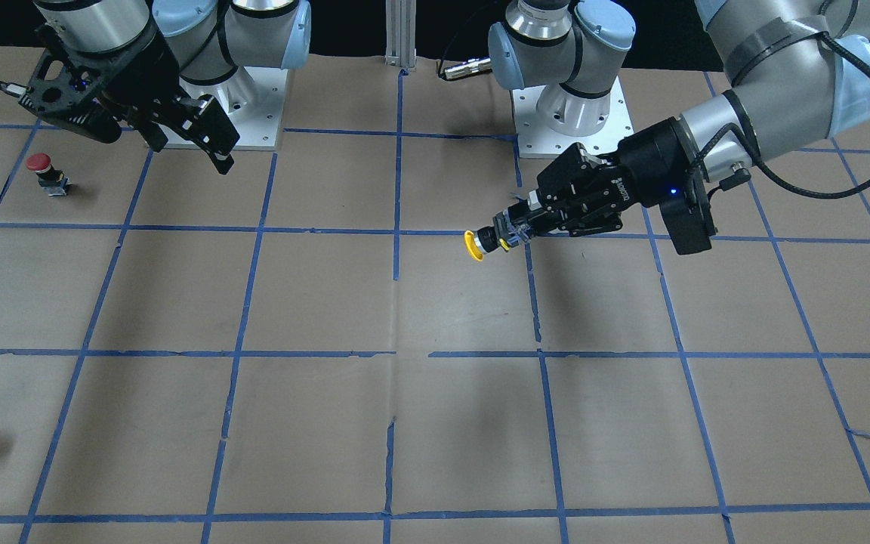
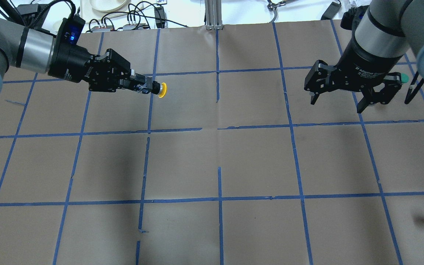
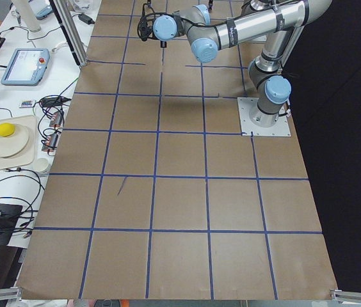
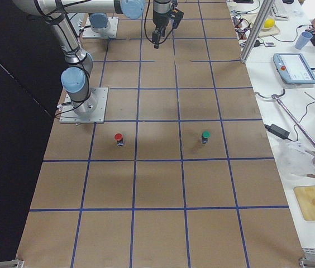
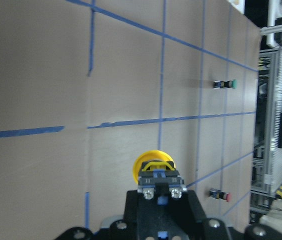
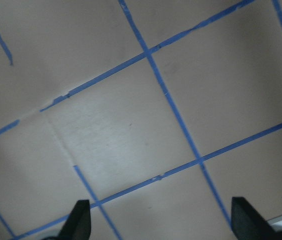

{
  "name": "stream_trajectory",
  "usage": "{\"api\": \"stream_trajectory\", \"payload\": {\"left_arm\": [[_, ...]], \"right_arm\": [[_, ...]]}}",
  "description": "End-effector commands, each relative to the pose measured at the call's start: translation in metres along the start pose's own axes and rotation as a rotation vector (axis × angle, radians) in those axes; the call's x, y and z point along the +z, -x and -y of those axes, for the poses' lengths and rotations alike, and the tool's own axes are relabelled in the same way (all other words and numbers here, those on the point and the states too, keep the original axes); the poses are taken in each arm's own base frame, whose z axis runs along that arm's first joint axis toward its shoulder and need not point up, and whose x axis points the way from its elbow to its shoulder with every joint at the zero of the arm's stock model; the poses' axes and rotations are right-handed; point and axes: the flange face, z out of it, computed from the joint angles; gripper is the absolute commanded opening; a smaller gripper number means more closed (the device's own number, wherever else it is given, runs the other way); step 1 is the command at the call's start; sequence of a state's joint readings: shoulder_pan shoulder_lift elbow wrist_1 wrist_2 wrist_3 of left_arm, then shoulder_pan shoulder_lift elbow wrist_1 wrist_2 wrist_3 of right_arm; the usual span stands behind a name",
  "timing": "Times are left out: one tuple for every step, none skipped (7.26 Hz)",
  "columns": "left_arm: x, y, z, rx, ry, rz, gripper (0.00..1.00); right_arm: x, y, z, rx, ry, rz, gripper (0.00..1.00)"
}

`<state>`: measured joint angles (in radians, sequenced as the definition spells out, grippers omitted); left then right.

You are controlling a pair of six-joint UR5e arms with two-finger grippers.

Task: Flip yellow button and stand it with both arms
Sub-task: 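Lift the yellow button with the left gripper toward the right gripper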

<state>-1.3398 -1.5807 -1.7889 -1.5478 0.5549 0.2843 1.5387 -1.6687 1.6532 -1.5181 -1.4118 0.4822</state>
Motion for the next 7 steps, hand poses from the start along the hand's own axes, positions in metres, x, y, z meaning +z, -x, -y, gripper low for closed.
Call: {"api": "stream_trajectory", "payload": {"left_arm": [[0.019,-0.027,-0.016,-0.044,-0.027,-0.258,0.02],[0.026,-0.041,-0.027,-0.049,-0.007,-0.269,0.02],[0.027,-0.059,-0.036,-0.067,-0.002,-0.31,0.02],[0.025,-0.069,-0.04,-0.085,-0.007,-0.359,0.01],[0.027,-0.071,-0.045,-0.101,-0.005,-0.393,0.01],[0.031,-0.069,-0.052,-0.124,-0.007,-0.453,0.01],[0.035,-0.063,-0.056,-0.134,-0.006,-0.462,0.01]], "right_arm": [[-0.011,0.021,0.009,0.313,0.132,0.205,1.0],[-0.021,0.016,0.023,0.428,0.196,0.306,1.0],[-0.031,0.001,0.037,0.479,0.211,0.371,1.0],[-0.044,0.003,0.041,0.502,0.296,0.519,1.0],[-0.051,0.011,0.036,0.521,0.351,0.591,1.0],[-0.052,0.015,0.033,0.524,0.362,0.61,1.0],[-0.058,0.024,0.032,0.489,0.367,0.67,1.0]]}}
